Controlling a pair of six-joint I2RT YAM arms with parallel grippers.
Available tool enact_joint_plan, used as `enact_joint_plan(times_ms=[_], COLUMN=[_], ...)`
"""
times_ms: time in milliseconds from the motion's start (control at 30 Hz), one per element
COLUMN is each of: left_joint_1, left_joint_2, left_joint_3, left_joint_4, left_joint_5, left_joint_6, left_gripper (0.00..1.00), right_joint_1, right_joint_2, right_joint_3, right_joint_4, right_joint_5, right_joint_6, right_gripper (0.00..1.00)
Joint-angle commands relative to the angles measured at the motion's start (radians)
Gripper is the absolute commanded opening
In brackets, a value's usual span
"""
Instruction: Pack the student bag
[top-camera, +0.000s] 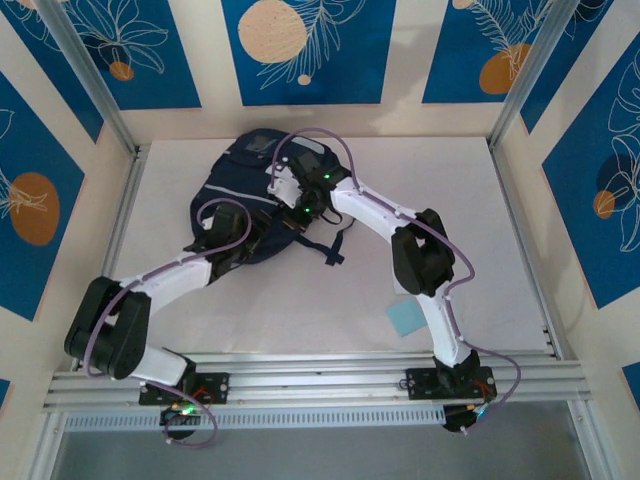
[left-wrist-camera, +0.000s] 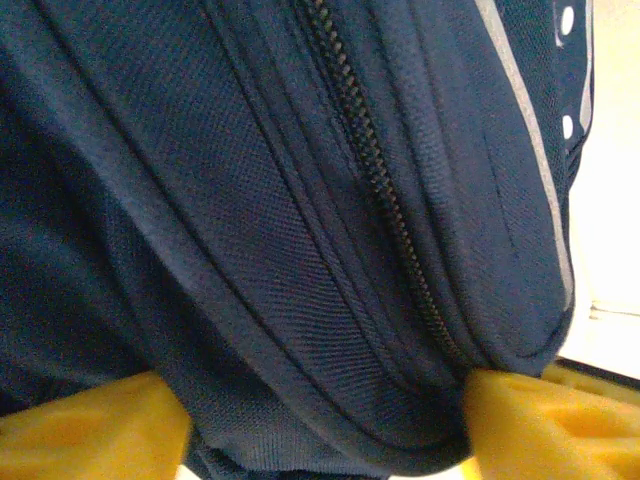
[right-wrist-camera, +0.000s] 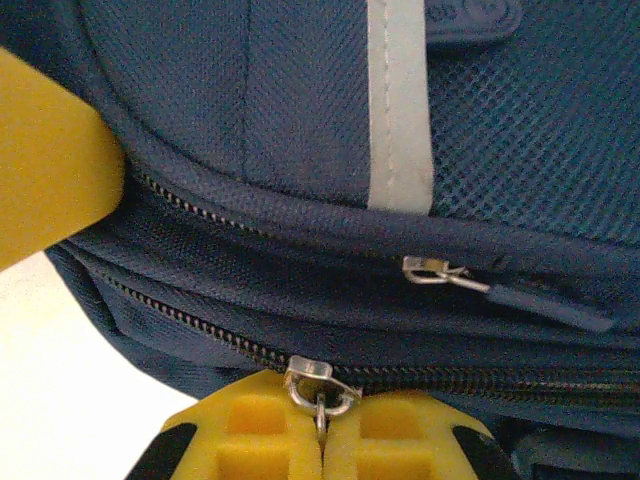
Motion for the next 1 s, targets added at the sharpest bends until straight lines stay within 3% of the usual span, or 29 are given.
enact_joint_plan(times_ms=[0, 100, 133, 233, 400, 633, 867, 967], left_joint_1=[0.002, 0.013, 0.016, 0.023, 0.024, 0.021, 0.017, 0.017], left_joint_2=[0.053, 0.065, 0.061, 0.044, 0.011, -0.013, -0.065, -0.122], left_joint_3=[0.02, 0.008, 0.005, 0.008, -0.014, -0.042, -0.06, -0.078], left_joint_4=[0.089, 0.106, 0.107, 0.076, 0.054, 0.051, -0.005, -0.05], left_joint_5=[-0.098, -0.122, -0.123, -0.119, -0.11, -0.068, -0.017, -0.012], left_joint_6=[-0.015, -0.011, -0.008, 0.017, 0.029, 0.027, 0.061, 0.076], left_gripper=[0.45, 0.06, 0.0, 0.0, 0.0, 0.0, 0.0, 0.0], right_joint_1=[0.012, 0.005, -0.001, -0.026, -0.074, -0.072, -0.084, -0.132], right_joint_2=[-0.039, -0.048, -0.049, -0.046, 0.003, 0.018, 0.047, 0.086], right_joint_3=[-0.03, -0.06, -0.066, -0.074, -0.015, 0.037, 0.063, 0.128], right_joint_4=[0.018, 0.024, 0.025, 0.042, 0.07, -0.004, -0.008, -0.061], right_joint_5=[-0.109, -0.087, -0.07, 0.019, 0.3, 0.259, 0.379, 0.348], right_joint_6=[0.013, -0.003, -0.009, -0.021, -0.017, 0.034, 0.125, 0.171], right_gripper=[0.0, 0.0, 0.0, 0.0, 0.0, 0.0, 0.0, 0.0])
